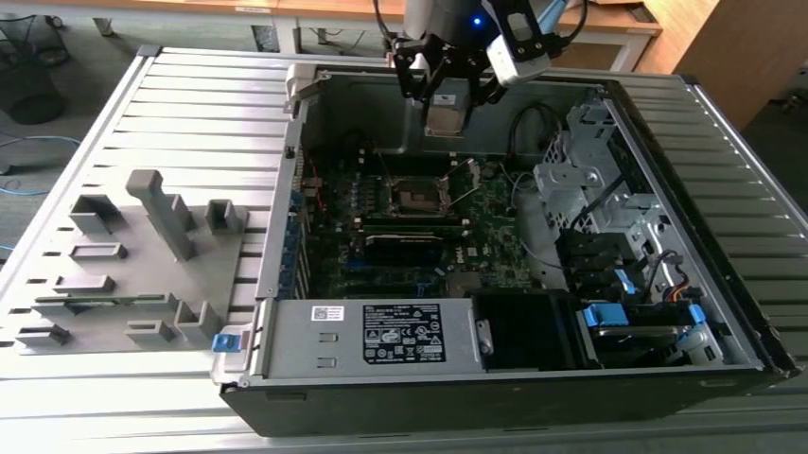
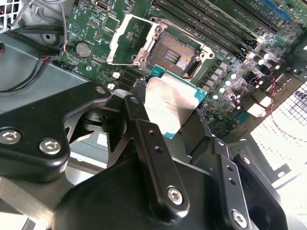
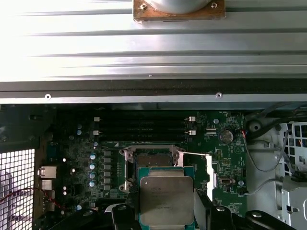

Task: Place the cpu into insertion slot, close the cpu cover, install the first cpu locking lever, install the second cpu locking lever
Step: 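Place the cpu into insertion slot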

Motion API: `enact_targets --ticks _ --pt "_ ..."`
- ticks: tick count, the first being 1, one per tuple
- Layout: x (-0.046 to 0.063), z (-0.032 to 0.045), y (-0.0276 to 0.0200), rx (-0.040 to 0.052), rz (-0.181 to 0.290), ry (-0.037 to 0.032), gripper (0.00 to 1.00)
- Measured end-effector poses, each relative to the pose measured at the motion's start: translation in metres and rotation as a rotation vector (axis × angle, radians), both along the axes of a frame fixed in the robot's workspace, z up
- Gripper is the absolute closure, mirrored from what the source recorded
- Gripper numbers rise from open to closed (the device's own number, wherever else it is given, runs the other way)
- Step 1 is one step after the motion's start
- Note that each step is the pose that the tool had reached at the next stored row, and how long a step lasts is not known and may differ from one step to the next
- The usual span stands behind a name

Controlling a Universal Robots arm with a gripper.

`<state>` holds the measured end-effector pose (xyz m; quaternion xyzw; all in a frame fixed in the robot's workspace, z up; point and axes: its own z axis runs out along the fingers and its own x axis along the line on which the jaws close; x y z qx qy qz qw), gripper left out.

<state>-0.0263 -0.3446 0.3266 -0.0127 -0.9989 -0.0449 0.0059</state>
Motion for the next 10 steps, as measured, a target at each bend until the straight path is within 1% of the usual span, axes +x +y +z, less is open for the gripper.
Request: enact_targets --ticks 10 --pt "0.0 -0.0009 0.0 0.0 0.0 -0.0001 0.46"
